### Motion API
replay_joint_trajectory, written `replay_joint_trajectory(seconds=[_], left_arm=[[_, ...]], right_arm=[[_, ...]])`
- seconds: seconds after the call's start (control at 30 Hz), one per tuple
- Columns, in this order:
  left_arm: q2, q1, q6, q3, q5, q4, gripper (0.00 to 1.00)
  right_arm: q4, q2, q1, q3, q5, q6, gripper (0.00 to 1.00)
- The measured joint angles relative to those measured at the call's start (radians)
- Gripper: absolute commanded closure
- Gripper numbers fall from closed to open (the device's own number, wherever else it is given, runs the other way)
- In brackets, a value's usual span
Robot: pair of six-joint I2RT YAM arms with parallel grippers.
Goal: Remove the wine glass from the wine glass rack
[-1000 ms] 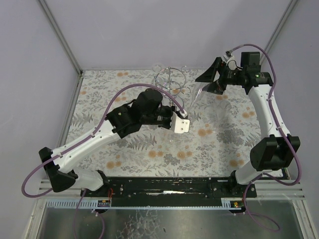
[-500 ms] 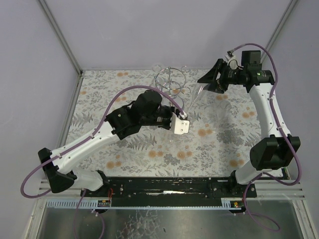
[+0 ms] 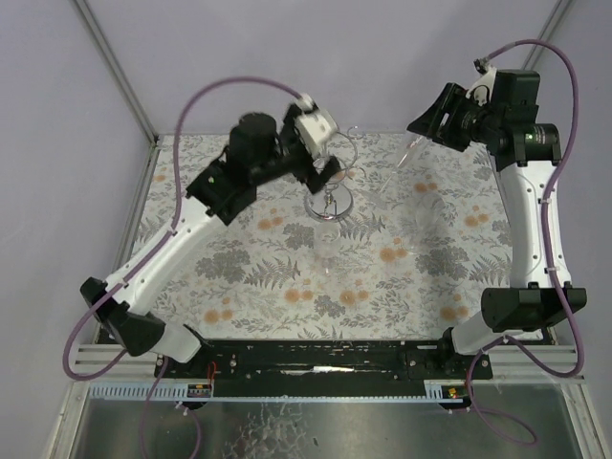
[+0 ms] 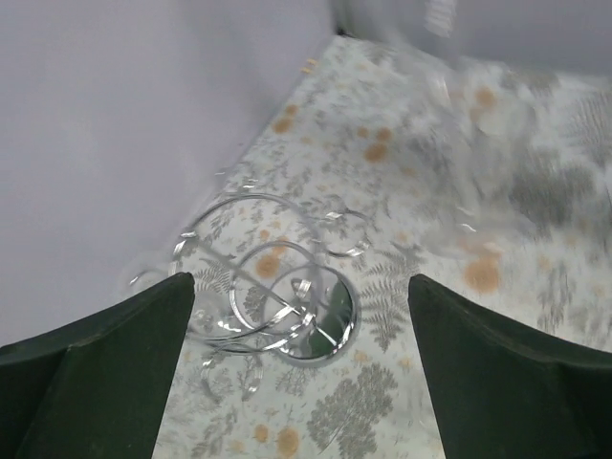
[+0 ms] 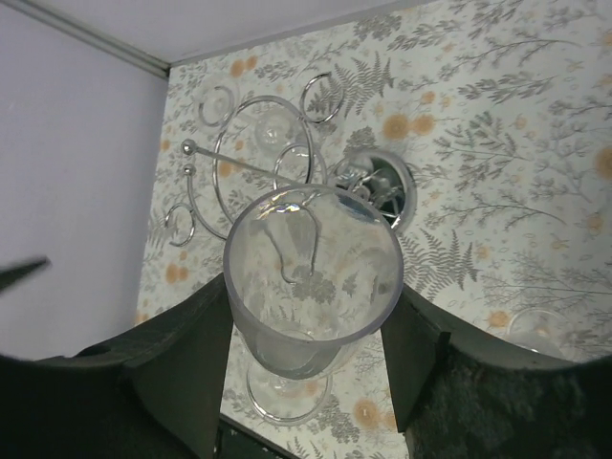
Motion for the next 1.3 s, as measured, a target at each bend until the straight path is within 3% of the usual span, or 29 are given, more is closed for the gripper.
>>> replay_joint_trajectory(seconds=[0.2,0.47,0.7,1.0,1.3], left_arm=[[0.132,0.275,-0.415,0.224,0.091,0.011,0.08],[0.204,0.422,-0.755,0.258,0.237,0.011,0.07],[0.258,0.510,-0.932,0.270,0.332,0.020,0.00],[0.277,0.586,-1.113,0.269,0.424,0.078,0.00],[0.277,0.595,-1.181,0.269,0.475,0.115,0.00]], right_arm=[[-0.007,-0.041,0.060,-0.031,0.131,-0.043,0.60],[0.022,-0.127,0.265,-0.183,0.343,-0.101,0.60],[0.163,-0.238,0.404,-0.470,0.530,-0.137,0.59],[0.475,-0.290,0.542,-0.810,0.723,-0.248,0.59],[0.779,-0.299,0.569,-0.979,0.829,-0.380,0.59]])
